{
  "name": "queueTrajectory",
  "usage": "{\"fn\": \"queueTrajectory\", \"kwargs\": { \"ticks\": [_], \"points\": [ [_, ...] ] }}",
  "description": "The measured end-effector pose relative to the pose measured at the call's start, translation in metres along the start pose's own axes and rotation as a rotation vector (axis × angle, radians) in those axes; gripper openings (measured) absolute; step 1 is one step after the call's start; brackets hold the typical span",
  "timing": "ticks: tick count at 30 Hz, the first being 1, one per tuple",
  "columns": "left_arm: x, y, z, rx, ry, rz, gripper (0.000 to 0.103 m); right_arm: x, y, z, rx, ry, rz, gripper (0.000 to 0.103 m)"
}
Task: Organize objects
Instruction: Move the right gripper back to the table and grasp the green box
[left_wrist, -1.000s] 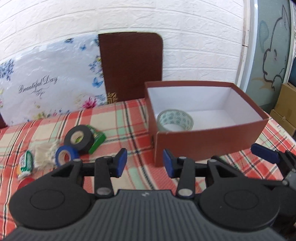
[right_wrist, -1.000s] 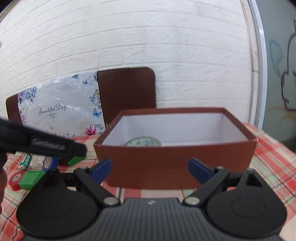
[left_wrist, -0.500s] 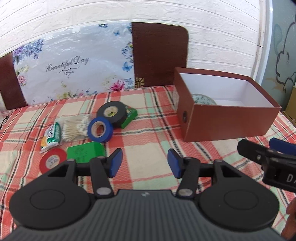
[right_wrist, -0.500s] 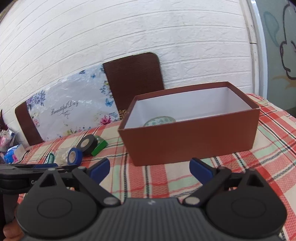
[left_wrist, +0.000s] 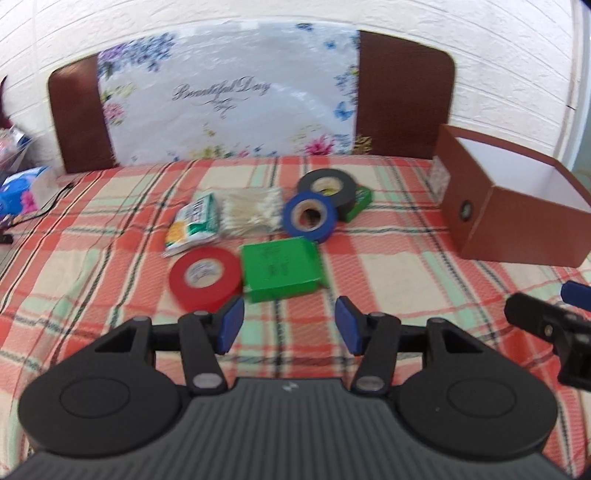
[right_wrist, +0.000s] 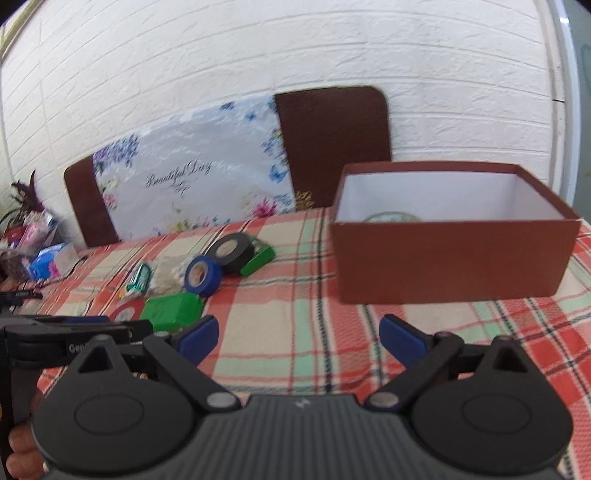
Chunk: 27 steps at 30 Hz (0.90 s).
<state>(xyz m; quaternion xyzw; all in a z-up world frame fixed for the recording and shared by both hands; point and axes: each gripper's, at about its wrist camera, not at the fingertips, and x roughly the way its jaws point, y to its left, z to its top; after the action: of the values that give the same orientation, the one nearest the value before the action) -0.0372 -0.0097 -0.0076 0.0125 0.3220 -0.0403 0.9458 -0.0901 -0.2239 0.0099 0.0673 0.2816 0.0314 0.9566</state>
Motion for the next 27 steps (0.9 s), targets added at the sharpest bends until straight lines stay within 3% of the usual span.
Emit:
{"fn": "queueTrajectory", "kwargs": {
  "ticks": [8,16,21,23,24,27],
  "points": [
    [0.014,0.051,-0.019,-0.07,0.045,0.093,0.057,0.021,0.044,-0.018,-0.109,0.084,0.072,0.097],
    [0.033,0.089,-0.029,-0.113,0.061,0.178,0.058,0.034,0.061,-0.031,-0.154,0.148,0.098,0.093],
    [0.038,0.105,-0.033,-0.078,0.016,0.234,0.064,0.046,0.068,-0.038,-0.173,0.182,0.113,0.089],
    [0.042,0.112,-0.035,-0.057,-0.013,0.26,0.071,0.052,0.073,-0.041,-0.184,0.2,0.12,0.086],
    [0.044,0.117,-0.037,-0.053,-0.033,0.271,0.079,0.056,0.075,-0.043,-0.192,0.211,0.125,0.086],
    [0.047,0.138,-0.039,-0.159,-0.048,0.212,0.083,0.07,0.085,-0.047,-0.248,0.206,0.135,0.087]
  ]
}}
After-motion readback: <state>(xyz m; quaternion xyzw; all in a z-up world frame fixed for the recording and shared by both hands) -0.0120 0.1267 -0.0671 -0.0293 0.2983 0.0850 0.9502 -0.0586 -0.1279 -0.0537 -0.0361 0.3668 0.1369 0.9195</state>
